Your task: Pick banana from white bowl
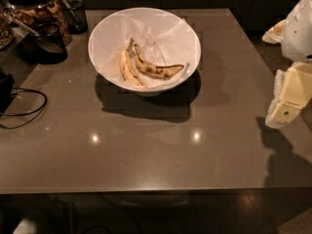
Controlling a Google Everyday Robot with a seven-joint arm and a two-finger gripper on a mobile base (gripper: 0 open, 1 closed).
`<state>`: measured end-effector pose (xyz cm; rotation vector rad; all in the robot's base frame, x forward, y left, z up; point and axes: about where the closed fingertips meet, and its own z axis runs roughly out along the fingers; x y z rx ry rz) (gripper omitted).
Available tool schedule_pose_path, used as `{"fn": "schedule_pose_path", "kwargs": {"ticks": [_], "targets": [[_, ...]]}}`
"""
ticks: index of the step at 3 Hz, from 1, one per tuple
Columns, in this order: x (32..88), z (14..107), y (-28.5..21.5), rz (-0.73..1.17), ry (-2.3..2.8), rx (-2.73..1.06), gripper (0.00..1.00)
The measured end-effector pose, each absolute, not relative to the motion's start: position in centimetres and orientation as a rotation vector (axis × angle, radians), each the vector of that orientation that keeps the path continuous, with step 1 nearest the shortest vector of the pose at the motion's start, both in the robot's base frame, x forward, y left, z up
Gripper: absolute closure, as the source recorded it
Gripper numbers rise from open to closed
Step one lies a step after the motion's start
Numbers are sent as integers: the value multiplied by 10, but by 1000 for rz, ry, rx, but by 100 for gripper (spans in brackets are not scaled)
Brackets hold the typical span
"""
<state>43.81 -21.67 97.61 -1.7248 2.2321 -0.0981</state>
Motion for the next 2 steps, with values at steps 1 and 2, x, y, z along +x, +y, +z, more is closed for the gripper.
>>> {"fn": "schedule_pose_path", "kwargs": {"ticks": [1, 2], "targets": [[438, 976, -217, -98, 2232, -1725, 0], [456, 991, -204, -37, 2200, -1699, 0]]}}
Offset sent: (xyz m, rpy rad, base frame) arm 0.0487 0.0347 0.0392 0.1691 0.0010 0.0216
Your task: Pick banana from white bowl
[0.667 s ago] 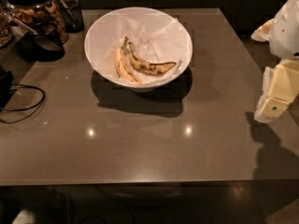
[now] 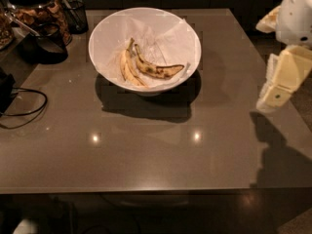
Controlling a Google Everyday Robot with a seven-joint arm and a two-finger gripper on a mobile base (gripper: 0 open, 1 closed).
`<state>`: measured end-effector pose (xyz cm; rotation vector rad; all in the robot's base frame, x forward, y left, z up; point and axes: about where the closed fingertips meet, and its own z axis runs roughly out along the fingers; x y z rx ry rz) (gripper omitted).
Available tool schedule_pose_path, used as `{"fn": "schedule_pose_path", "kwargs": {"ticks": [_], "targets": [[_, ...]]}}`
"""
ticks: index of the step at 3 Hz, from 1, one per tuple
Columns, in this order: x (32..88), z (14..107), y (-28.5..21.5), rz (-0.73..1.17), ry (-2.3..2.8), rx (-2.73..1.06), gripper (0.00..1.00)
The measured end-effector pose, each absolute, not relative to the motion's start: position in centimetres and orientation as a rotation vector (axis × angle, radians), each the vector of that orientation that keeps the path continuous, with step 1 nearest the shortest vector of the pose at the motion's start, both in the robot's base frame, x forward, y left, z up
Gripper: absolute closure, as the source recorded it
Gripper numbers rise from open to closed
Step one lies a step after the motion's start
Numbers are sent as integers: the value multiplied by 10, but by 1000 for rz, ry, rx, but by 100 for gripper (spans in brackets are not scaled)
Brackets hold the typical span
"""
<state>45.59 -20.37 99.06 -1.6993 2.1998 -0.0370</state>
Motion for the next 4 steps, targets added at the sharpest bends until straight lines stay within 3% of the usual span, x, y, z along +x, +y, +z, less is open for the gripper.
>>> {"fn": "schedule_pose_path", "kwargs": {"ticks": [4], "targets": [[514, 1000, -166, 94, 2175, -1656, 0]]}}
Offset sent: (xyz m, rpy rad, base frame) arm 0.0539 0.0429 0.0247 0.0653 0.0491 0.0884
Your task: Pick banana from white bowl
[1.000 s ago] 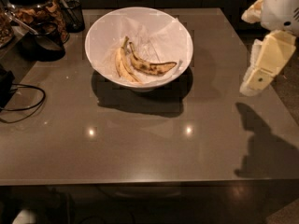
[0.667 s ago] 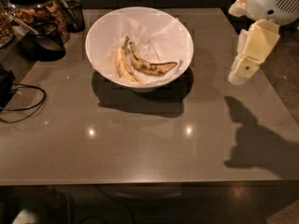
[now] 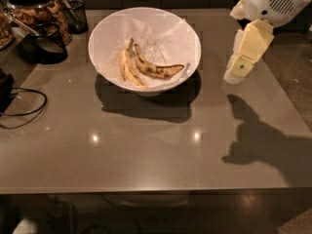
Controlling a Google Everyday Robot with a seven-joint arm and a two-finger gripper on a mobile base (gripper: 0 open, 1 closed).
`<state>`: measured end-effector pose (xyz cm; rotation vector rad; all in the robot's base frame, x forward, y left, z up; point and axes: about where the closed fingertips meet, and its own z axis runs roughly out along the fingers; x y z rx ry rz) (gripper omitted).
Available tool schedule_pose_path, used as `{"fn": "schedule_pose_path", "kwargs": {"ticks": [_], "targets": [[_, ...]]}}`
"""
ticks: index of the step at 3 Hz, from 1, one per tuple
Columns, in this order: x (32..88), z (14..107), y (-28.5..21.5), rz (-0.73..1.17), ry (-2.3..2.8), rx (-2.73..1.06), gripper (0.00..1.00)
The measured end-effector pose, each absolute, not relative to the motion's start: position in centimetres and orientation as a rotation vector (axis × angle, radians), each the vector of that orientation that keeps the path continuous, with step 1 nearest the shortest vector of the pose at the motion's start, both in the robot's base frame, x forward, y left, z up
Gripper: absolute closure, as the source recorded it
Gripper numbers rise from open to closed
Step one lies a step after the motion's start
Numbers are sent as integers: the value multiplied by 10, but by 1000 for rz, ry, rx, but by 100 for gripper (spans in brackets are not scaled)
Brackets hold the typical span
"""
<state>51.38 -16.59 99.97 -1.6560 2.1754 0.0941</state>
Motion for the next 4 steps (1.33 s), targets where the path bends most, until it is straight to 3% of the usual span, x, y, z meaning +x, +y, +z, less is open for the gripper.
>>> {"fn": "schedule_pose_path", "kwargs": {"ticks": [2, 4], "targets": [[540, 1004, -136, 61, 2160, -1686, 0], [568, 1005, -109, 223, 2117, -1688, 0]]}}
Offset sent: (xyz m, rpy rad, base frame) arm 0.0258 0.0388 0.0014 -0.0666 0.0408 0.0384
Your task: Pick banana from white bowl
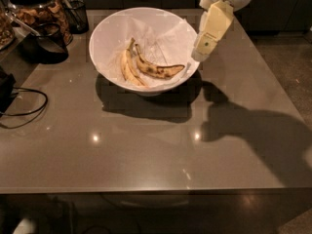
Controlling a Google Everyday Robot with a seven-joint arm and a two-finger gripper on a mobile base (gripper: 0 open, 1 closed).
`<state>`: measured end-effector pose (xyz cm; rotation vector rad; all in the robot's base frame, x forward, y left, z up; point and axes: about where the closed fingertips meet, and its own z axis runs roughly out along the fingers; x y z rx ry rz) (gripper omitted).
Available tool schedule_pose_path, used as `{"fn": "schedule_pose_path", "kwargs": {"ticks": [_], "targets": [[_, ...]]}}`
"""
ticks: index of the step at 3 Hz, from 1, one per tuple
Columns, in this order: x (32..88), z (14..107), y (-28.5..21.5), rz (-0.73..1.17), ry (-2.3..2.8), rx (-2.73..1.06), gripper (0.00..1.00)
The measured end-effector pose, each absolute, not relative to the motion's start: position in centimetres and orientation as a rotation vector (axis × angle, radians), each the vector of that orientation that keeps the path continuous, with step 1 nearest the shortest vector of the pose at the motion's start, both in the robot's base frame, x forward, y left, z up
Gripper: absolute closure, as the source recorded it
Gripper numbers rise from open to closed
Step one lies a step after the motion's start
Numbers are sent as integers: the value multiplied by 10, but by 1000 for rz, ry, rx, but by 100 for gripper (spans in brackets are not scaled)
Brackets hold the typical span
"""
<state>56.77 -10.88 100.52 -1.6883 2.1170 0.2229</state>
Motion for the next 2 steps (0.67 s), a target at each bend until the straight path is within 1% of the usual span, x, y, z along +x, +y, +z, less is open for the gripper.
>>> {"fn": "schedule_pose_path", "kwargs": {"ticks": [1, 2], "targets": [[591, 1006, -84, 276, 2101, -1689, 0], [597, 1007, -80, 269, 2084, -1672, 0]]}}
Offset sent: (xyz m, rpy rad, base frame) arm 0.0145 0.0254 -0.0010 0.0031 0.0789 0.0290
